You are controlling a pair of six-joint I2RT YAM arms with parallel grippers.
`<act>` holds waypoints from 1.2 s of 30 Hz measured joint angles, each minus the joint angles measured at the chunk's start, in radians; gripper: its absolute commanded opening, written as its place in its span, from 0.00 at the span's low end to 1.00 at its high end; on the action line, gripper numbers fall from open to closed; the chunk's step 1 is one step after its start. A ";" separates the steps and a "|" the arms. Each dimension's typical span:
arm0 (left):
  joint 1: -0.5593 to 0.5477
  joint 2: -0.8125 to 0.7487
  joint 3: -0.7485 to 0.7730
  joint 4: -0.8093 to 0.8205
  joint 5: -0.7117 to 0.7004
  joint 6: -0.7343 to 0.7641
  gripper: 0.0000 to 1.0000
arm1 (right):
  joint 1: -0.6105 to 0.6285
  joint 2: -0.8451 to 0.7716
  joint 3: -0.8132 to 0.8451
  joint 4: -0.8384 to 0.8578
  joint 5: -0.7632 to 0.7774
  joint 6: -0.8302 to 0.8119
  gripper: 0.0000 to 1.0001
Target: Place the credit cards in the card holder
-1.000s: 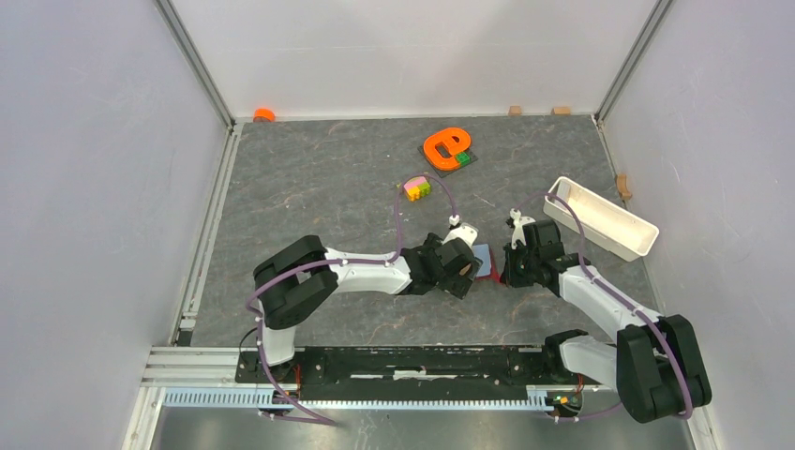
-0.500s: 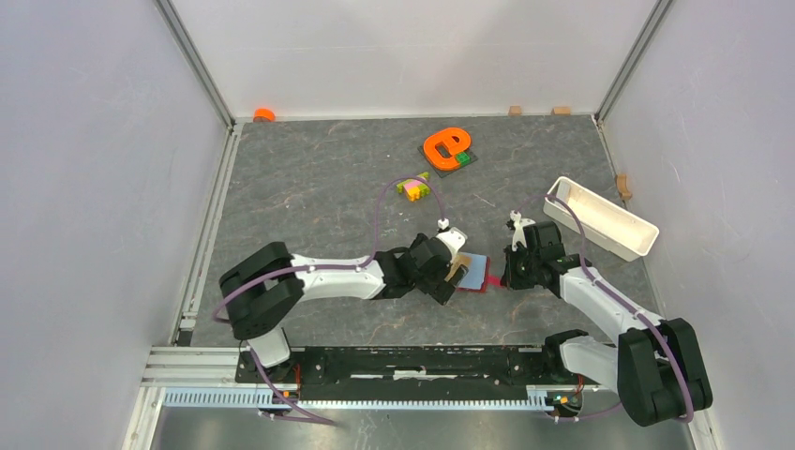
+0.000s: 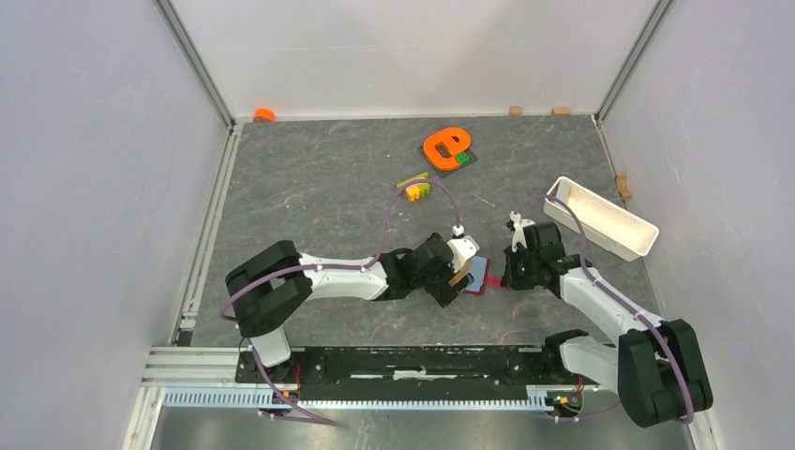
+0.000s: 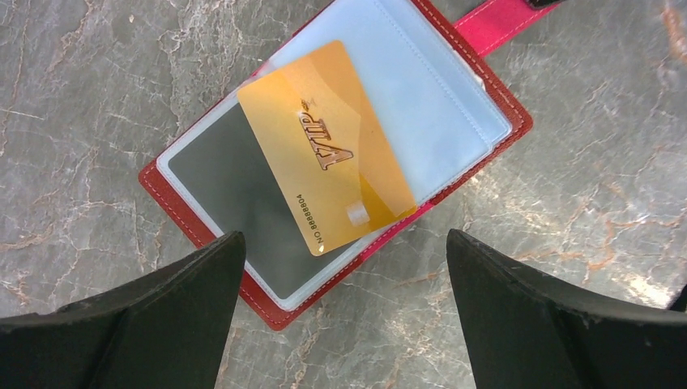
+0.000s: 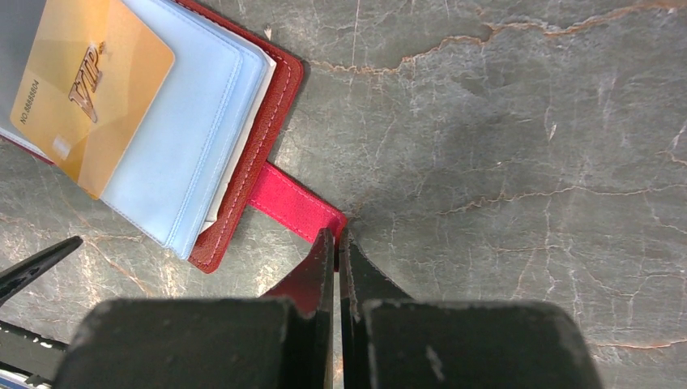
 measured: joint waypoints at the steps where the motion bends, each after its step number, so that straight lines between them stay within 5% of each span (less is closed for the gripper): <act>1: 0.000 0.005 0.000 0.000 -0.003 0.014 1.00 | 0.000 0.000 0.000 0.000 0.000 -0.001 0.00; 36: 0.002 0.080 -0.010 0.120 -0.124 0.111 1.00 | 0.000 0.000 0.000 -0.001 -0.003 -0.004 0.00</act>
